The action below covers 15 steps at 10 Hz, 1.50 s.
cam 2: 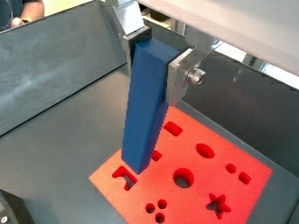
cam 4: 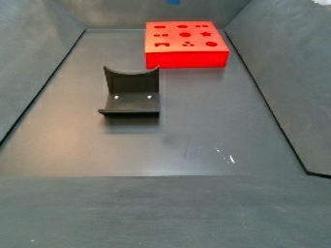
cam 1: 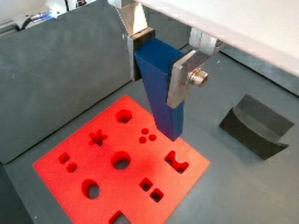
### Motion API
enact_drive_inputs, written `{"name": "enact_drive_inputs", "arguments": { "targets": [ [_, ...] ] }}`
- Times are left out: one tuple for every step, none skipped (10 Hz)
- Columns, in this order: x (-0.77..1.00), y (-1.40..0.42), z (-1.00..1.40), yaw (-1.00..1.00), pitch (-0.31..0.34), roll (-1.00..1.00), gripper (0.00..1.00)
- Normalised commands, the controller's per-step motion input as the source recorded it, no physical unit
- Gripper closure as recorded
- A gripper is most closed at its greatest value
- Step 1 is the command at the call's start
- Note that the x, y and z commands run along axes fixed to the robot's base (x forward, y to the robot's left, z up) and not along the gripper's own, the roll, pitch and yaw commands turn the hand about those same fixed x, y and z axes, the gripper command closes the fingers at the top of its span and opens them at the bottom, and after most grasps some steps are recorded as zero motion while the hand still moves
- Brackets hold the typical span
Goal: Insert the rectangle object.
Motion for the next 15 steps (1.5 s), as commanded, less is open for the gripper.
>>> {"name": "enact_drive_inputs", "arguments": {
  "targets": [
    [0.0, 0.0, 0.0, 0.0, 0.0, -0.01, 1.0],
    [0.0, -0.33, -0.17, 0.0, 0.0, -0.08, 1.0],
    [0.21, -1.0, -0.24, -0.01, 0.027, -0.04, 1.0],
    [0.32, -0.97, -0.15, 0.0, 0.071, -0.09, 1.0],
    [0.44, -0.91, 0.0, 0.0, 0.099, -0.16, 1.0],
    [0.47, -0.85, 0.0, 0.0, 0.106, -0.22, 1.0],
    [0.47, -0.85, 0.0, 0.0, 0.104, -0.23, 1.0],
    [0.49, -0.83, 0.03, 0.0, 0.104, -0.24, 1.0],
    [0.49, -0.83, 0.04, 0.0, 0.101, -0.24, 1.0],
    [0.48, -0.83, 0.02, 0.0, 0.107, -0.23, 1.0],
    [0.47, -0.63, -0.12, 0.0, 0.021, 0.0, 1.0],
    [0.03, -0.28, -0.23, 0.06, -0.086, -0.03, 1.0],
    [0.27, -0.09, -0.85, 0.05, 0.0, -0.14, 1.0],
    [0.19, -0.16, -0.95, 0.09, 0.0, -0.09, 1.0],
    [0.0, 0.0, -0.88, 0.12, -0.049, -0.05, 1.0]
  ]
}}
